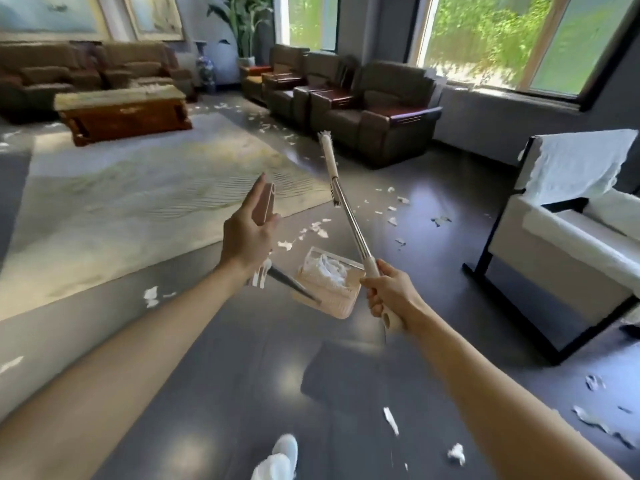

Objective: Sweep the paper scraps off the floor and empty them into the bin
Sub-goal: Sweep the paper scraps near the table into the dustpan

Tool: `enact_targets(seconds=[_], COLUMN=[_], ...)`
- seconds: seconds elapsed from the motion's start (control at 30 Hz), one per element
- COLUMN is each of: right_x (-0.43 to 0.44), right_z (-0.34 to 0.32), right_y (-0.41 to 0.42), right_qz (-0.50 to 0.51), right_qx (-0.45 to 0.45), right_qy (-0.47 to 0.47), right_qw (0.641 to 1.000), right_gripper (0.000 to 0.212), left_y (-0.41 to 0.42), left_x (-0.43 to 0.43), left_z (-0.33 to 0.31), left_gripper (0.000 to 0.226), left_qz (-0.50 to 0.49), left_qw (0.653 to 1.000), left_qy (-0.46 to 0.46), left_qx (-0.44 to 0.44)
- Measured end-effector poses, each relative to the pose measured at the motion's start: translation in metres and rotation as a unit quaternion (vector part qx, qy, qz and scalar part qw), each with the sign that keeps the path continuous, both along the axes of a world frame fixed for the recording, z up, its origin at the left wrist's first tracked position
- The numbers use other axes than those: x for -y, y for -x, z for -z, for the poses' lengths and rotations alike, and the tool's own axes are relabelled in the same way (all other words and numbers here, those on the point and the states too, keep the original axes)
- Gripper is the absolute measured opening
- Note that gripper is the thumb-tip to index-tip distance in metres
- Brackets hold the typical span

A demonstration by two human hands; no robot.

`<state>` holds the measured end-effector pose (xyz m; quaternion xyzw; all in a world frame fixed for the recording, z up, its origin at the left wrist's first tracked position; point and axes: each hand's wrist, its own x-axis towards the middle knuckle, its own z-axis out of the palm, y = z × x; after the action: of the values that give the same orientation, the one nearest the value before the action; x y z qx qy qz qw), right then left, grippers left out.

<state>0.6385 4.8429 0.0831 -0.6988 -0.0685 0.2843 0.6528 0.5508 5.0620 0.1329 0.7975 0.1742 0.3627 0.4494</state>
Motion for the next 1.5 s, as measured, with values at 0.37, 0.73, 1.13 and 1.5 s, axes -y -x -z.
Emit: enact_targets(seconds=[0.37, 0.73, 1.13, 1.5], right_x=[-0.161, -0.267, -0.355, -0.326], right_z=[-0.009, -0.01, 0.004, 0.021], right_y=[-0.328, -0.691, -1.092, -1.437], right_qz=[0.116, 0.211, 0.325, 0.43], right_qx=[-0.027, -0.039, -0.061, -0.094], right_qy=[0.01, 0.026, -0.012, -0.041], right_qw=[0.993, 0.976, 0.944, 0.897], right_gripper=[0.024, 0.024, 0.015, 0.029], left_y=[-0.386, -0.779, -1.219, -1.627], left_x=[-0.173, -0.286, -0.372, -0.348], left_z=[-0.015, -0.013, -0.013, -0.008], left_gripper=[0.069, 0.065, 0.064, 0.065], left_qz=[0.109, 0.177, 0.345, 0.382], left_qw=[0.99, 0.981, 0.936, 0.922], left_qy=[-0.054, -0.046, -0.057, -0.064], left_qx=[-0.074, -0.065, -0.029, -0.017])
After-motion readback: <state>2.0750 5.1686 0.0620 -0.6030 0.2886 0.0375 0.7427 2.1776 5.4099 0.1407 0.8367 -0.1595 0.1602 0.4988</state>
